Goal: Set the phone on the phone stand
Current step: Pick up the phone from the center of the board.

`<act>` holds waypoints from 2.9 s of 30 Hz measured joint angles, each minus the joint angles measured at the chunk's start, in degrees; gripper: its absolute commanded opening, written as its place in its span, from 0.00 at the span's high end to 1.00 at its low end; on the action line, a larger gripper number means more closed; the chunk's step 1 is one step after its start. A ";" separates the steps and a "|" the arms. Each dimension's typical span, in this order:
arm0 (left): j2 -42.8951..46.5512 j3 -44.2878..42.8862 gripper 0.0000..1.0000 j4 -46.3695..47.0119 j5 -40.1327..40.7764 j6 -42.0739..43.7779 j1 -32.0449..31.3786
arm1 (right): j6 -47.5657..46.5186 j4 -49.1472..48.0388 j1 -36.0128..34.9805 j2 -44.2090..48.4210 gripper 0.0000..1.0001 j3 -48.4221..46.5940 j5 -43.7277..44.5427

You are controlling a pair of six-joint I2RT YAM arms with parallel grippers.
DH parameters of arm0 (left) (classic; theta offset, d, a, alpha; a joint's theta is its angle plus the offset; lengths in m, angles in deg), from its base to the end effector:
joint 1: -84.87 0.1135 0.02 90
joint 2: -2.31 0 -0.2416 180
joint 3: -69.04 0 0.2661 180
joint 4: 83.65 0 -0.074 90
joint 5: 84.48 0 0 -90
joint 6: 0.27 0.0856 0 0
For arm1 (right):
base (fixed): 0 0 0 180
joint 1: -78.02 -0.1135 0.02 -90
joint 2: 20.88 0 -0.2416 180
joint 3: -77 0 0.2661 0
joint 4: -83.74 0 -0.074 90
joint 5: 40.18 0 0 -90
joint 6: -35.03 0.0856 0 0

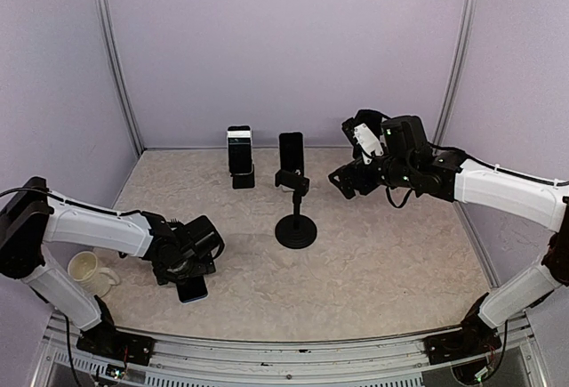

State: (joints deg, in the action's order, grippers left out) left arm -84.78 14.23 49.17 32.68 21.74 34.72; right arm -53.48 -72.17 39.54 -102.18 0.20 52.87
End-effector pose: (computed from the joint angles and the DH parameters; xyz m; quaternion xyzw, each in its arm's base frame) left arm 0.1967 -0.1747 0.0650 -0.1714 0.9529 0.0436 0.2465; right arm 0.3072 0.2383 0.2551 -0.2598 0.8194 0.1529 0.4875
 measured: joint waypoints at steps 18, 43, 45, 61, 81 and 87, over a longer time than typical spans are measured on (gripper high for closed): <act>-0.28 3.26 0.08 5.25 1.20 0.59 1.86 | -0.11 -0.02 0.00 0.00 0.00 0.00 -0.24; 2.91 6.99 0.86 12.46 1.88 5.84 1.29 | -0.15 0.09 0.00 0.81 0.00 -0.07 -0.44; 3.28 7.02 0.87 13.18 1.40 6.69 0.79 | -0.11 0.28 0.00 1.20 0.00 -0.13 -0.63; 5.31 6.10 1.00 18.53 3.39 14.47 -3.04 | 3.56 3.37 -1.86 2.01 0.00 -5.92 -10.16; 10.69 6.05 1.00 25.97 12.79 23.91 -11.80 | 5.99 7.32 -10.60 -4.02 0.04 -16.41 -17.18; 13.11 6.05 1.00 30.10 15.67 28.65 -13.46 | 7.39 7.43 -12.00 -5.40 0.05 -18.67 -18.88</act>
State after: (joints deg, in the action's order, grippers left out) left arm -71.66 20.29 79.26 48.35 50.40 21.26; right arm -46.09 -64.74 27.54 -107.58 -18.46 33.98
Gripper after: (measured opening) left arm 0.729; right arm 0.950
